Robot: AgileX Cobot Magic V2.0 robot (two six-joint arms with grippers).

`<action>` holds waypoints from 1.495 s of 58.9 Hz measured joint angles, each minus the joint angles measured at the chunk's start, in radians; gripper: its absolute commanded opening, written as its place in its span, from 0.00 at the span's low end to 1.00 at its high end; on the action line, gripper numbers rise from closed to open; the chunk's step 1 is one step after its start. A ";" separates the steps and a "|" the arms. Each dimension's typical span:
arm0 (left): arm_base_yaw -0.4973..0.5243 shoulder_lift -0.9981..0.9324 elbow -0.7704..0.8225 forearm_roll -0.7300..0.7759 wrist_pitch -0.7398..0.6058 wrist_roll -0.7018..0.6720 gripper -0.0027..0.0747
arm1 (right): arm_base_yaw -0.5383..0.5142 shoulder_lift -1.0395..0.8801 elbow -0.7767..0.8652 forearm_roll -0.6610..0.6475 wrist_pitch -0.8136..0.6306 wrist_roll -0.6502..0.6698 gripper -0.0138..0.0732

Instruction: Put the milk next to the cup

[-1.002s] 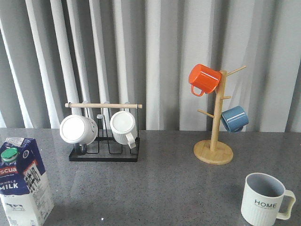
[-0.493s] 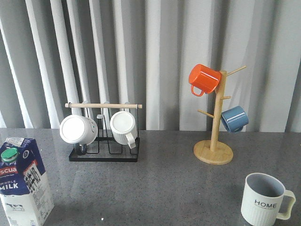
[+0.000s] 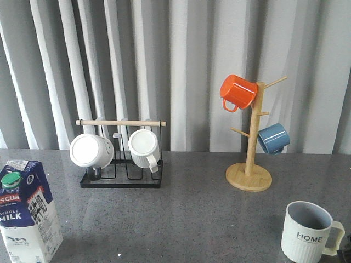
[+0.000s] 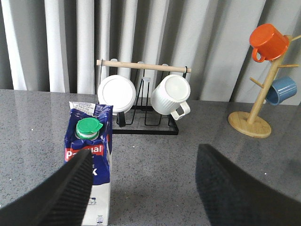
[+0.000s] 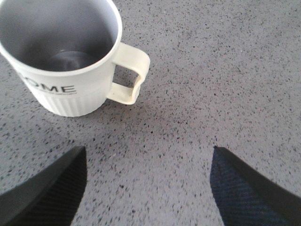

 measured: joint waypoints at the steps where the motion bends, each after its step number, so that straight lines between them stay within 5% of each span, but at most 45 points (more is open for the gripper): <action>1: 0.000 0.000 0.000 0.000 0.000 0.000 0.64 | 0.000 0.006 0.000 -0.003 -0.006 0.002 0.76; 36: 0.000 0.000 0.000 0.000 0.007 0.000 0.64 | 0.000 0.232 0.000 -0.140 -0.223 0.066 0.69; 42: 0.000 0.000 0.000 0.000 0.008 0.000 0.64 | 0.000 0.284 -0.005 -0.199 -0.279 0.077 0.53; 51: 0.000 0.000 0.000 0.000 0.008 0.000 0.64 | -0.001 0.329 -0.011 -0.276 -0.338 0.096 0.14; 74: 0.000 0.000 0.000 0.000 0.010 0.000 0.64 | 0.015 0.192 -0.015 -0.244 -0.386 0.109 0.15; 88: 0.000 0.000 0.000 0.000 0.013 0.000 0.64 | 0.257 0.102 -0.025 -0.151 -0.396 0.109 0.15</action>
